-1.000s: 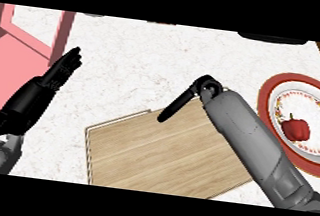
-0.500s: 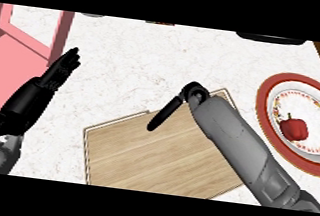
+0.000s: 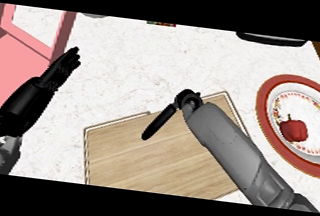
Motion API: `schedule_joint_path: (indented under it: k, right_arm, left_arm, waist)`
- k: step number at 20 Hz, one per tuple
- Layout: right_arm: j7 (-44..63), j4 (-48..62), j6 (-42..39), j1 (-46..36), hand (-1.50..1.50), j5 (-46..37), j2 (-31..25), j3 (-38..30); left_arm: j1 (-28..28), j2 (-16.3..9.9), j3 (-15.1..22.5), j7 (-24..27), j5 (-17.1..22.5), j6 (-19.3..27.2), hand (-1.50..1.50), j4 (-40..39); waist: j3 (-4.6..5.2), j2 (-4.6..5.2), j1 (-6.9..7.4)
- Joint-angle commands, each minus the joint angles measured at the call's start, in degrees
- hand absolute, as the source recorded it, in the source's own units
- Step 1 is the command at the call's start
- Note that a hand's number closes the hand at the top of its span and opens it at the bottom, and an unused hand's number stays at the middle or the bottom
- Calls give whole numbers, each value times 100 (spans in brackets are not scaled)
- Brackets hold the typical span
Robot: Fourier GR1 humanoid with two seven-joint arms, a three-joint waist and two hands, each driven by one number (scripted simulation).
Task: Pick the bell pepper from the tray and place it in the plate
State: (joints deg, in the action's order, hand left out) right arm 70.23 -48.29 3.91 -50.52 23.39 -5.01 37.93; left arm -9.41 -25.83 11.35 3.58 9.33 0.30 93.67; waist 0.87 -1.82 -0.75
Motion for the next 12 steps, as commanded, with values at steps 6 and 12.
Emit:
schedule_joint_path:
  k: [6, 12]
  right_arm:
    - [831, -340, 45, 584, 150, 419, 475, 537]
    - [878, -477, 147, 470, 150, 92, 473, 770]
  left_arm:
    - [-171, 3, -95, -168, 120, -132, 0, 11]
    - [8, -21, -105, -39, 28, -193, 0, -45]
  waist:
    - [-82, 156, 80]
    - [-78, 140, 62]
